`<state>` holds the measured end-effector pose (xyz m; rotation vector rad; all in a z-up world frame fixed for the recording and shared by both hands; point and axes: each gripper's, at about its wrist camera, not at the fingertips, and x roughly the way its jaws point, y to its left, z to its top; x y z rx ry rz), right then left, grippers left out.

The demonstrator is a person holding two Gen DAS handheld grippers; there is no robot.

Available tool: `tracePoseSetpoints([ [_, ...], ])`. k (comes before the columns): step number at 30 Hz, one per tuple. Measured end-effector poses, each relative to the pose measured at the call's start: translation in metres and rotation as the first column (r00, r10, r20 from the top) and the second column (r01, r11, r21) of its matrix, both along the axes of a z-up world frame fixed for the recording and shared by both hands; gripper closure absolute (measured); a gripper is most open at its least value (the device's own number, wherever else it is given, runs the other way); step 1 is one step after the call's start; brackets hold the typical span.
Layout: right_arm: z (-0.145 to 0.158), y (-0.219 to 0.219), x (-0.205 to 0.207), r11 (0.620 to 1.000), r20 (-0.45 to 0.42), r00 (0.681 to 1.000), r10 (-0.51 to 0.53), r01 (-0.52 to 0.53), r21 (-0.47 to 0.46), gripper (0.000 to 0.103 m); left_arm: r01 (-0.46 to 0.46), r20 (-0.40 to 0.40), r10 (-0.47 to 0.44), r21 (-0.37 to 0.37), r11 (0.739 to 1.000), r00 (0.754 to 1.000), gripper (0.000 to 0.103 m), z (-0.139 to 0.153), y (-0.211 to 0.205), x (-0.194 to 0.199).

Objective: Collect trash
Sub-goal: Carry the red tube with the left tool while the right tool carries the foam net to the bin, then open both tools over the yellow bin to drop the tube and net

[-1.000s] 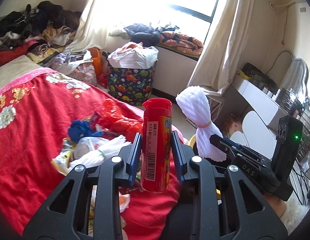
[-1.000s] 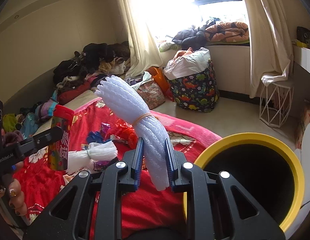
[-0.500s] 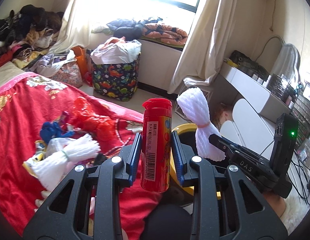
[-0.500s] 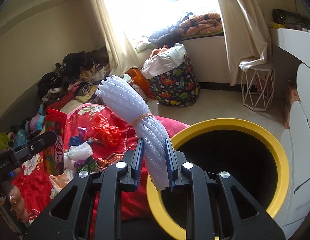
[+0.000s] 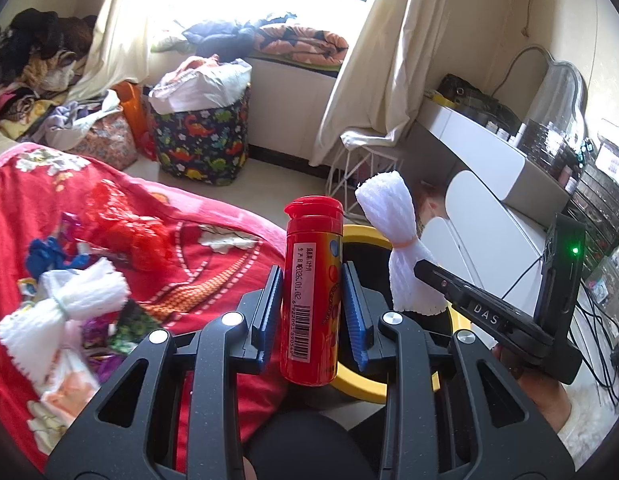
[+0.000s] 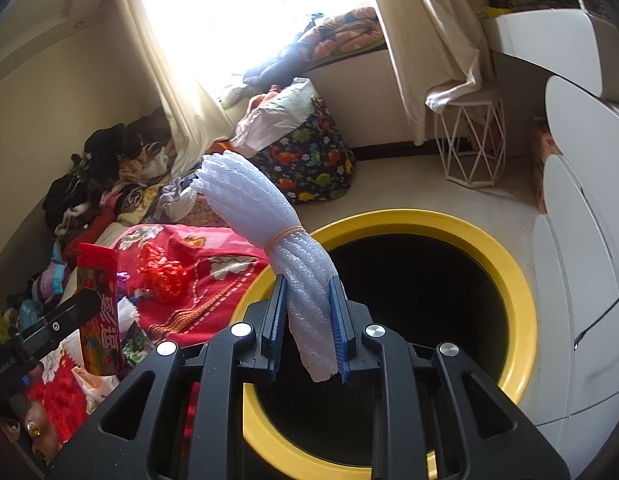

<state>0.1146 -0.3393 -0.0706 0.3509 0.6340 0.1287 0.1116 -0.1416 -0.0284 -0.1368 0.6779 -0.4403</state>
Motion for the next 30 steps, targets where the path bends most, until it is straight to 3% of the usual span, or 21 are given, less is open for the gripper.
tracePoseSetpoints([
  [9, -0.012, -0.03, 0.002, 0.997, -0.039, 0.996, -0.076, 0.077, 0.023, 0.082, 0.062, -0.022, -0.063, -0.002, 0.998, 0.998, 0.08, -0.012, -0.033, 0.013],
  [13, -0.017, -0.041, 0.001, 0.994, -0.049, 0.994, -0.1, 0.103, 0.049, 0.078, 0.083, -0.032, -0.083, -0.001, 0.997, 0.996, 0.08, -0.017, -0.045, 0.022],
  [15, -0.019, -0.045, 0.001, 0.992, -0.057, 0.992, -0.109, 0.112, 0.057, 0.071, 0.097, -0.038, -0.097, -0.008, 0.995, 0.995, 0.079, -0.02, -0.051, 0.029],
  [16, -0.019, -0.047, 0.0, 0.991, -0.059, 0.991, -0.12, 0.123, 0.058, 0.068, 0.1, -0.048, -0.1, -0.01, 0.995, 0.994, 0.074, -0.023, -0.051, 0.034],
  [17, -0.02, -0.048, 0.0, 0.99, -0.06, 0.99, -0.127, 0.131, 0.061, 0.066, 0.102, -0.062, -0.103, -0.019, 0.995, 0.993, 0.057, -0.025, -0.05, 0.039],
  [19, -0.02, -0.051, -0.001, 0.988, -0.062, 0.988, -0.142, 0.146, 0.057, 0.053, 0.091, -0.067, -0.093, -0.035, 0.995, 0.993, 0.032, -0.027, -0.048, 0.043],
  [24, -0.018, -0.049, -0.002, 0.989, -0.043, 0.988, -0.146, 0.147, 0.024, 0.047, 0.055, -0.043, -0.056, -0.025, 0.998, 0.998, 0.015, -0.024, -0.04, 0.04],
  [30, -0.013, -0.035, -0.001, 0.994, -0.02, 0.994, -0.112, 0.112, -0.009, 0.041, 0.006, -0.018, -0.007, -0.018, 1.0, 1.0, 0.011, -0.017, -0.024, 0.032],
])
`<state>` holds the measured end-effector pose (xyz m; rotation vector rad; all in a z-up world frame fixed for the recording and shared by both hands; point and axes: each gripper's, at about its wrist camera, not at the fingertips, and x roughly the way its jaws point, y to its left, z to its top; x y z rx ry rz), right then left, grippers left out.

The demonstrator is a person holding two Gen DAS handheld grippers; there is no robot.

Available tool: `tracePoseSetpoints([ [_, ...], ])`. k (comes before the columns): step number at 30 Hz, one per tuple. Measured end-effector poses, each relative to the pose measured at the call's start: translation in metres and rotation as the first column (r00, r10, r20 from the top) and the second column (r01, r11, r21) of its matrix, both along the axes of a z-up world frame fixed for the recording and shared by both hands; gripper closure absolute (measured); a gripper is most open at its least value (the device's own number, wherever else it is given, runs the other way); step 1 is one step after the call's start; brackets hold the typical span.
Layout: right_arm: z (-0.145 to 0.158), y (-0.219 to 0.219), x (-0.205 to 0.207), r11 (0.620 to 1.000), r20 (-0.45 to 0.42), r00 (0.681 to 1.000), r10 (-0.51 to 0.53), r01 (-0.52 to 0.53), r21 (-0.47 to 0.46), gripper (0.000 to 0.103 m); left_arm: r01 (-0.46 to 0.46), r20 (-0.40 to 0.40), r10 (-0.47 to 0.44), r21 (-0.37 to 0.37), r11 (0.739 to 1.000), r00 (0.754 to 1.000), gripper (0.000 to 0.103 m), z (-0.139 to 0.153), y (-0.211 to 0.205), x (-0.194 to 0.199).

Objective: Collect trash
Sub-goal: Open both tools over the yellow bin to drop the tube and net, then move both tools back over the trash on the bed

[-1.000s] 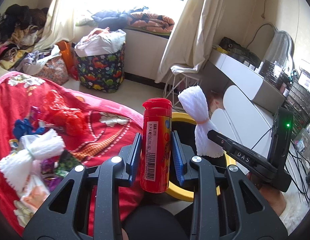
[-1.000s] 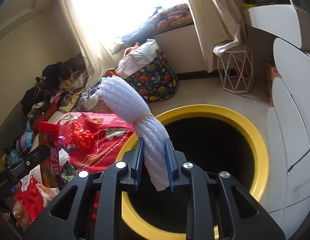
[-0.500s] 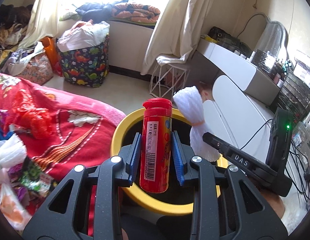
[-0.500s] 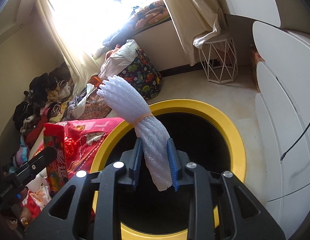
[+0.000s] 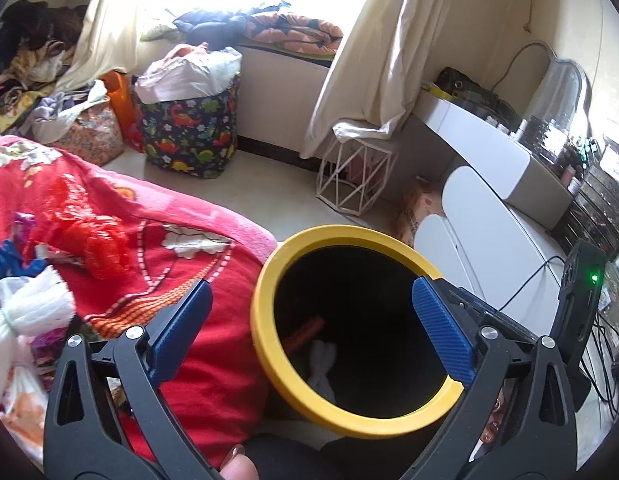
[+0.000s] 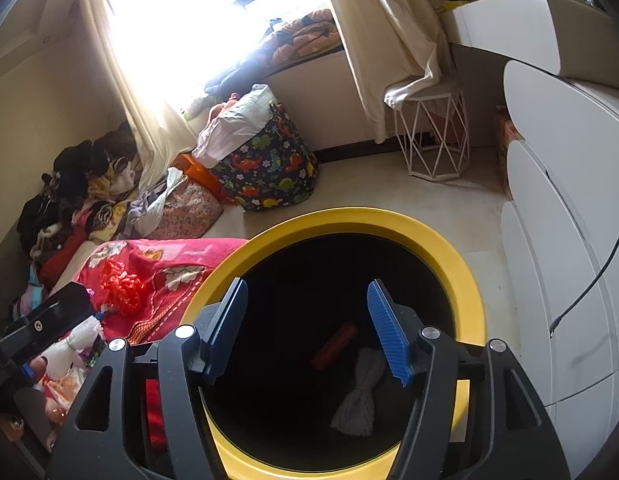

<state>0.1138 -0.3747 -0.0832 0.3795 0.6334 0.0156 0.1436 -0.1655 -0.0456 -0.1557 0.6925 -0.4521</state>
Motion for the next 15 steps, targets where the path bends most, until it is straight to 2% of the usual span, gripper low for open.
tracePoseSetpoints([
  [15, 0.023, 0.044, -0.004, 0.992, 0.073, 0.991, 0.117, -0.113, -0.051, 0.033, -0.106, 0.095, 0.103, 0.025, 0.994, 0.99, 0.011, 0.022, 0.049, -0.023],
])
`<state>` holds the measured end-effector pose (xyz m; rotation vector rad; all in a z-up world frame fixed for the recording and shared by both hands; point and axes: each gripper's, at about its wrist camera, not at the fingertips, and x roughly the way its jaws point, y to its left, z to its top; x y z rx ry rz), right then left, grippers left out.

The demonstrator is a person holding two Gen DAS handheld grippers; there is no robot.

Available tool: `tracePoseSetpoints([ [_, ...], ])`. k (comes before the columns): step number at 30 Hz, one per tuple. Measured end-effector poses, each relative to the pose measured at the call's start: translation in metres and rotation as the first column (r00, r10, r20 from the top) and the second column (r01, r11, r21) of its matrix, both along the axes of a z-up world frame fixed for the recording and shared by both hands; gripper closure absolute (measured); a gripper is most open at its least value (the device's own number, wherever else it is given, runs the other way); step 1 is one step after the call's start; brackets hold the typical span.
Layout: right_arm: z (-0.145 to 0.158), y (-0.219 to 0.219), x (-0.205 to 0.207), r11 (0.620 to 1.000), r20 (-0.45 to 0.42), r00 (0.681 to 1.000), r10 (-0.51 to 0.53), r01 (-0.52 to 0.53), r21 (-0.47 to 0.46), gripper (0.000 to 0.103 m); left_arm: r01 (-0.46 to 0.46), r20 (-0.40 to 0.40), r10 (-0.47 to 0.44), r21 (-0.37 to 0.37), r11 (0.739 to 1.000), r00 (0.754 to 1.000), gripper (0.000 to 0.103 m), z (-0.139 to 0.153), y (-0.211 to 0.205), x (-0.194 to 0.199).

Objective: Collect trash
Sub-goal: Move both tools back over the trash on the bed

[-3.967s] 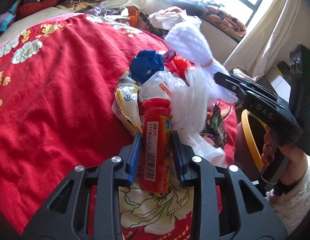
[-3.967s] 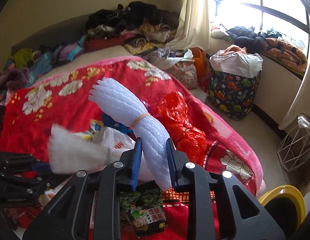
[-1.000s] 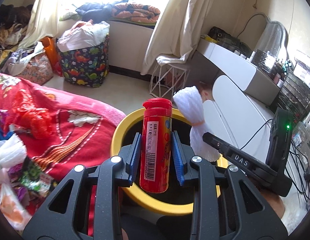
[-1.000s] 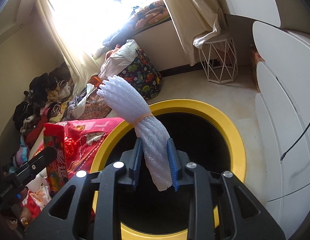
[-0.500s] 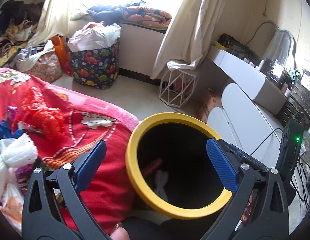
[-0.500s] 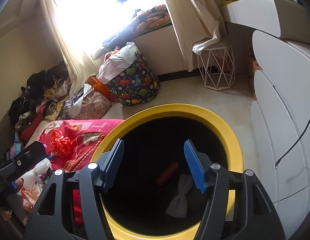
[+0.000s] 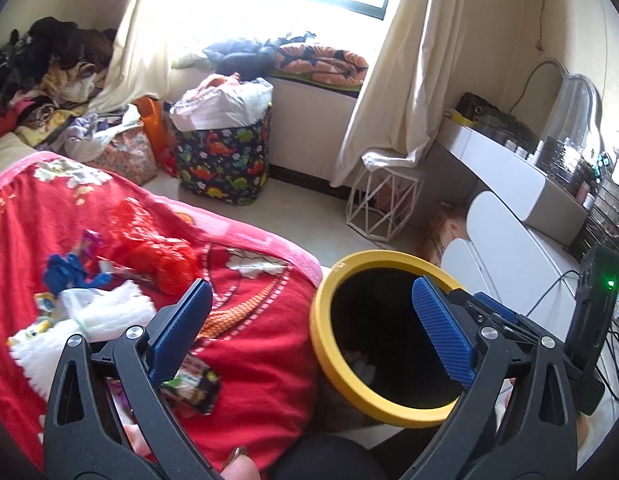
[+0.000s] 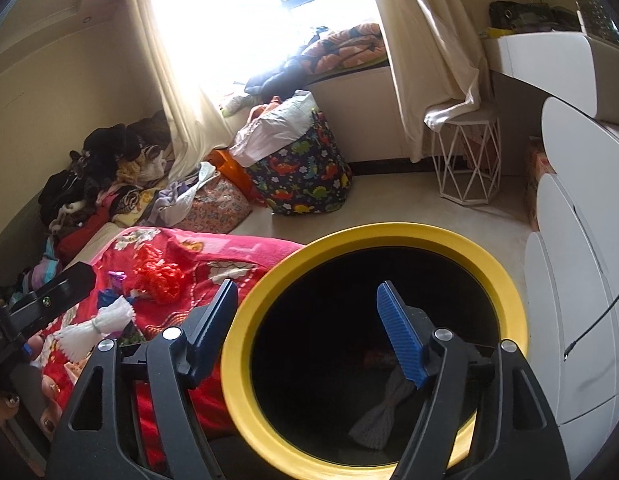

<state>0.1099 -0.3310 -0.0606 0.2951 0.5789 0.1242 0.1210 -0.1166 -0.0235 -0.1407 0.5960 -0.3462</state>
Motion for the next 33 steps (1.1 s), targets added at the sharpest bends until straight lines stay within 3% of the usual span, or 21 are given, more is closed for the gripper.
tracePoseSetpoints([
  [17, 0.017, 0.064, -0.013, 0.986, 0.077, 0.985, 0.154, -0.148, -0.078, 0.023, -0.119, 0.052, 0.12, -0.027, 0.993, 0.991, 0.011, 0.016, 0.055, -0.014],
  [33, 0.014, 0.121, -0.004, 0.945, 0.033, 0.95, 0.309, -0.303, -0.123, 0.02, -0.242, 0.026, 0.244, -0.062, 0.968, 0.969, 0.011, 0.015, 0.12, -0.018],
])
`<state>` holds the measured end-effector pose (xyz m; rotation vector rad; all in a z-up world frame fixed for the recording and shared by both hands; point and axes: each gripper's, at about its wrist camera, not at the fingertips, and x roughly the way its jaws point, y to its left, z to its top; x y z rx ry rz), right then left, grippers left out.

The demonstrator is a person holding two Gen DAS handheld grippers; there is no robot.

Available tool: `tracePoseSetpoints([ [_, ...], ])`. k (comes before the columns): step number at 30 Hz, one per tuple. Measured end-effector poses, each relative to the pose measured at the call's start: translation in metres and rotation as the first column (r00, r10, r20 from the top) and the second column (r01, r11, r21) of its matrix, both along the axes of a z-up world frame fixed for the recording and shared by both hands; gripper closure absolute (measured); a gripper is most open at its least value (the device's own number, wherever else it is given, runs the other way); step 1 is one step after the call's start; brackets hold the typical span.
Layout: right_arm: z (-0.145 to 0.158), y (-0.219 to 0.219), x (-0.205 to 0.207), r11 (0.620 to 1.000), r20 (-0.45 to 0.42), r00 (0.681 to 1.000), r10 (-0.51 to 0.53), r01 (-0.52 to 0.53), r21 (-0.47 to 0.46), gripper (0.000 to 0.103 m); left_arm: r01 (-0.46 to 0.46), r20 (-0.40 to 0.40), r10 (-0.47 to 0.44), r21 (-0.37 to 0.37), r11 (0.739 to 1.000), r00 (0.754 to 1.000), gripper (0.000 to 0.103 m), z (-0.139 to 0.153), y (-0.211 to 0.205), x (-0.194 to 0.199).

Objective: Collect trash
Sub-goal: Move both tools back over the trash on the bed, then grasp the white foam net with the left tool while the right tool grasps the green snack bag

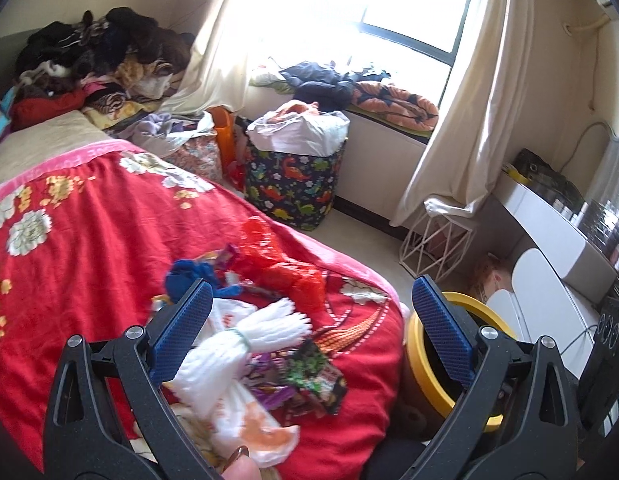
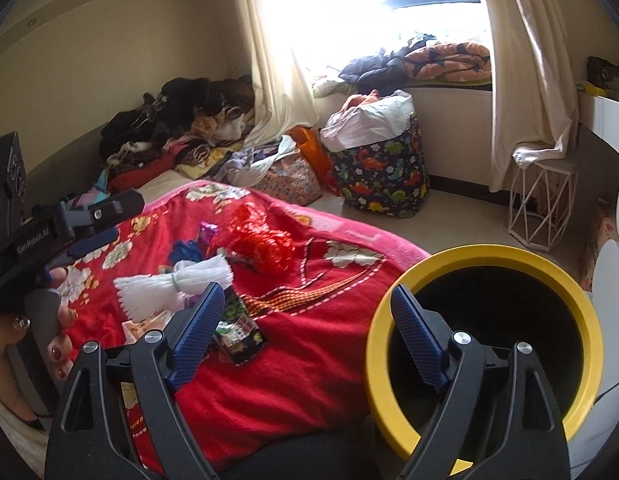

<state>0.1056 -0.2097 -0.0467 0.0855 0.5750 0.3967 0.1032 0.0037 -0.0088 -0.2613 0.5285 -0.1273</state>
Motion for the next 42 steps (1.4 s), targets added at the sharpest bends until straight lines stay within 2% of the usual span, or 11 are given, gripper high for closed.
tracePoseSetpoints([
  [10, -0.019, 0.043, 0.013, 0.992, -0.072, 0.992, 0.104, -0.109, -0.07, 0.02, -0.057, -0.068, 0.057, -0.005, 0.998, 0.996, 0.011, -0.015, 0.043, -0.006],
  [19, -0.037, 0.07, 0.025, 0.982, -0.137, 0.98, 0.147, -0.161, -0.096, 0.02, -0.018, -0.152, 0.016, -0.008, 1.0, 0.988, 0.011, -0.034, 0.064, -0.009],
  [24, -0.048, 0.083, 0.034, 0.977, -0.173, 0.972, 0.161, -0.182, -0.113, 0.02, 0.02, -0.168, -0.022, -0.015, 1.0, 0.985, 0.021, -0.039, 0.064, -0.007],
  [27, -0.055, 0.091, 0.041, 0.972, -0.199, 0.965, 0.168, -0.196, -0.128, 0.02, 0.044, -0.193, -0.051, -0.038, 0.998, 0.98, 0.031, -0.046, 0.062, -0.004],
  [29, -0.061, 0.096, 0.047, 0.969, -0.221, 0.96, 0.169, -0.203, -0.139, 0.02, 0.057, -0.208, -0.066, -0.051, 0.997, 0.976, 0.042, -0.05, 0.059, -0.002],
  [32, -0.069, 0.104, 0.055, 0.962, -0.247, 0.953, 0.177, -0.22, -0.159, 0.021, 0.074, -0.229, -0.084, -0.052, 0.996, 0.97, 0.05, -0.055, 0.054, 0.0],
  [35, -0.079, 0.11, 0.061, 0.958, -0.288, 0.94, 0.181, -0.234, -0.164, 0.035, 0.086, -0.245, -0.099, -0.06, 0.994, 0.964, 0.055, -0.059, 0.049, 0.001],
  [37, -0.083, 0.11, 0.064, 0.959, -0.311, 0.933, 0.183, -0.239, -0.153, 0.05, 0.092, -0.257, -0.104, -0.057, 0.994, 0.961, 0.061, -0.063, 0.046, 0.002],
  [39, -0.085, 0.11, 0.064, 0.959, -0.318, 0.929, 0.187, -0.243, -0.144, 0.057, 0.096, -0.265, -0.107, -0.056, 0.994, 0.958, 0.067, -0.065, 0.044, 0.003],
  [42, -0.084, 0.105, 0.06, 0.962, -0.311, 0.93, 0.194, -0.242, -0.125, 0.06, 0.094, -0.271, -0.107, -0.06, 0.994, 0.957, 0.073, -0.068, 0.044, 0.003],
])
